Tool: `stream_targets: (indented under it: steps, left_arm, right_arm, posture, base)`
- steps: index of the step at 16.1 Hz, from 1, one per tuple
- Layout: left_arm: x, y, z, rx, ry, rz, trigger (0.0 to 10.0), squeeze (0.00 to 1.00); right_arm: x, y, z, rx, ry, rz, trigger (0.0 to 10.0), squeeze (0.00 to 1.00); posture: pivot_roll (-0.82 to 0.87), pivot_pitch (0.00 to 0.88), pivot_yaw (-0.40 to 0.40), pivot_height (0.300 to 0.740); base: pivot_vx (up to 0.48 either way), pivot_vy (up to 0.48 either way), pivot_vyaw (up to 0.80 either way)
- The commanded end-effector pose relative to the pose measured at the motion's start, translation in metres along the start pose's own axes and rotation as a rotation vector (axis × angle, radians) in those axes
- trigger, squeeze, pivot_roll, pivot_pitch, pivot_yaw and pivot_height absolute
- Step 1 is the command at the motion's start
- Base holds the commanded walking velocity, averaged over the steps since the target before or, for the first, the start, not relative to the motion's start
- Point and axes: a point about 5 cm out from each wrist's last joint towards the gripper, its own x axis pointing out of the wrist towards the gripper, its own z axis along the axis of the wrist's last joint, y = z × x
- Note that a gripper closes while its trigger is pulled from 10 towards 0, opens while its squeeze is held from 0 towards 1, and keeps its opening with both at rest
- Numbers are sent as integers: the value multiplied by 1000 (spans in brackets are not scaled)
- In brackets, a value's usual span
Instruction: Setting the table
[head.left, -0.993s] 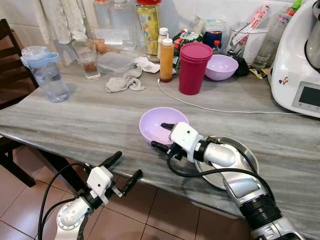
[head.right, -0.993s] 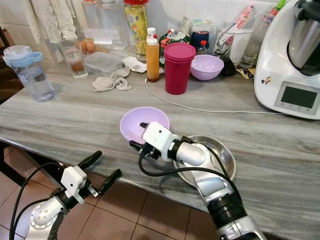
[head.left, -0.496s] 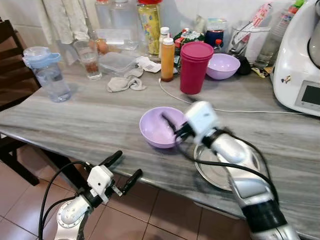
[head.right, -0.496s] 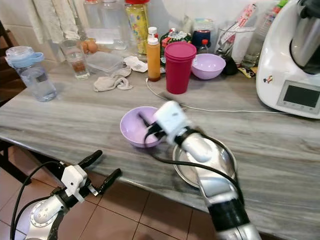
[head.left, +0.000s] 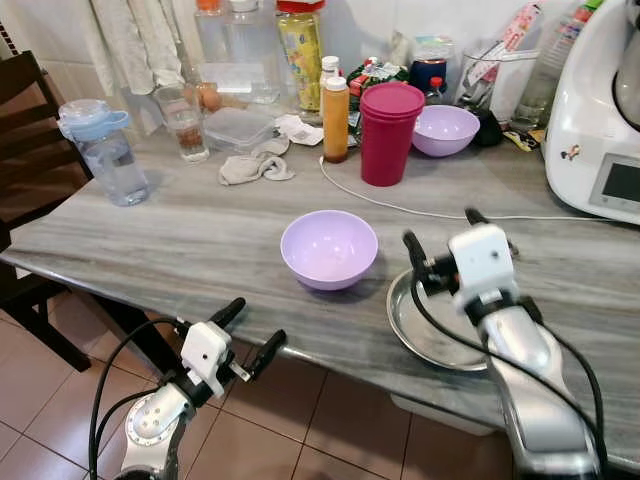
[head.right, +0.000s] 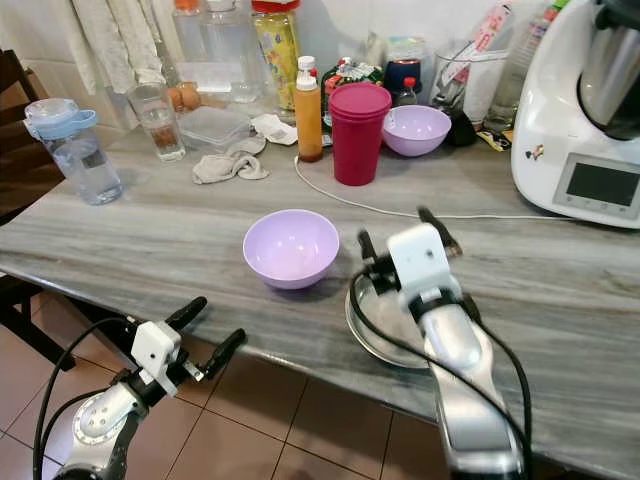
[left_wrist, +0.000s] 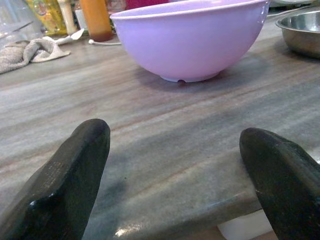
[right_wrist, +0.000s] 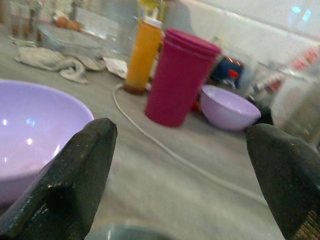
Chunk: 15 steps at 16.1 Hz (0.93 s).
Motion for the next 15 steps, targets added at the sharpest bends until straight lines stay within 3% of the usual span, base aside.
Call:
stream_targets:
  steps: [1, 4, 6, 8, 9, 11, 13, 15]
  left_arm:
    - [-11, -6, -21, -72, 140, 27, 10000, 0]
    - [-9, -8, -19, -78, 104, 85, 10000, 0]
    - [-3, -2, -12, -72, 55, 109, 10000, 0]
    - [22, 23, 34, -14, -127, 136, 10000, 0]
    - [35, 24, 65, 13, -211, 139, 10000, 0]
    - [44, 31, 115, 39, -345, 185, 10000, 0]
    - [49, 32, 143, 76, -401, 197, 10000, 0]
    - [49, 24, 153, 79, -399, 174, 10000, 0]
  right_arm:
    - [-7, -2, -2, 9, 37, -37, 10000, 1000]
    - [-18, 0, -13, 55, 118, -61, 10000, 1000]
    - [-23, -1, -16, 71, 159, -77, 10000, 933]
    - [-24, -2, -19, 90, 185, -91, 10000, 925]
    - [-24, -1, -19, 103, 196, -93, 10000, 925]
    - [-22, 2, -22, 120, 209, -90, 10000, 925]
    - [-21, 6, -24, 133, 208, -83, 10000, 922]
    - [-18, 10, -26, 139, 215, -76, 10000, 922]
  posture:
    - [-301, 91, 67, 740]
    - [-313, 96, 72, 740]
    - [-323, 100, 77, 740]
    - [-324, 97, 79, 740]
    - [-324, 97, 79, 740]
    - [-306, 87, 83, 740]
    - [-294, 82, 88, 740]
    - [-287, 78, 95, 740]
  base:
    - [0, 0, 0]
    - [0, 0, 0]
    - [0, 0, 0]
    - [0, 0, 0]
    - [0, 0, 0]
    - [0, 0, 0]
    - [0, 0, 0]
    - [0, 0, 0]
